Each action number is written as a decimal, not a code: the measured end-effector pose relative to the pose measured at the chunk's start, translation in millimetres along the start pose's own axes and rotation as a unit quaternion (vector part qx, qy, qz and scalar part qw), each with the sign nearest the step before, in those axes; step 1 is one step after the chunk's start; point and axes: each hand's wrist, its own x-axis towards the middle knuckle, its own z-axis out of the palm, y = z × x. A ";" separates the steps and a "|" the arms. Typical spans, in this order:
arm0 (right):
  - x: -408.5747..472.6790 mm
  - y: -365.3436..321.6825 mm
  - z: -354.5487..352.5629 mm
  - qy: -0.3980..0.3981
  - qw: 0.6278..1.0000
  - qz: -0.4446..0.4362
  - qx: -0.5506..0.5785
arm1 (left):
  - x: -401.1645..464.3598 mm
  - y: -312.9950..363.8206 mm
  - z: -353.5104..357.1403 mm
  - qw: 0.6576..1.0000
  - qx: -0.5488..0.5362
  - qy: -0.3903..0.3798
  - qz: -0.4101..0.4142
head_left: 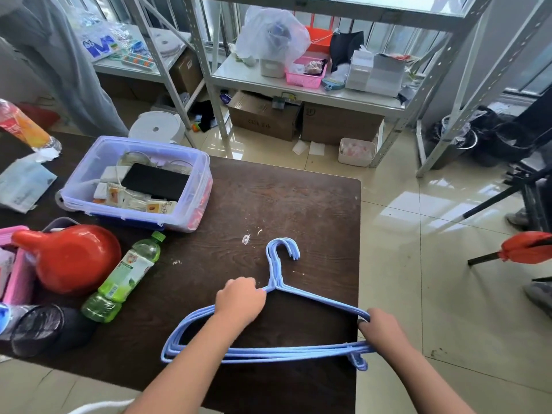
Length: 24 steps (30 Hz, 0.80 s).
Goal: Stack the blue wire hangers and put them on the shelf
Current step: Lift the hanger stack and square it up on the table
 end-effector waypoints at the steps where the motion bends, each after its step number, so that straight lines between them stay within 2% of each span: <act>1: -1.4 0.1 1.5 0.002 1.000 0.002 0.008 | 4.0 16.6 -1.1 0.999 -0.038 -0.016 -0.016; 3: -6.1 0.4 3.4 0.004 1.000 0.004 0.027 | 13.1 41.6 0.3 0.997 -0.066 -0.027 -0.043; 8: -12.7 -0.9 3.8 0.005 0.999 0.006 0.053 | 30.4 59.3 4.7 0.995 -0.034 0.003 -0.098; 13: -13.1 -1.2 -0.7 0.004 0.998 0.003 0.055 | 36.4 64.5 4.6 0.996 -0.016 0.026 -0.083; 24: -16.8 0.7 -2.6 0.013 0.998 -0.036 0.050 | 37.7 67.8 2.3 0.992 -0.047 0.047 -0.105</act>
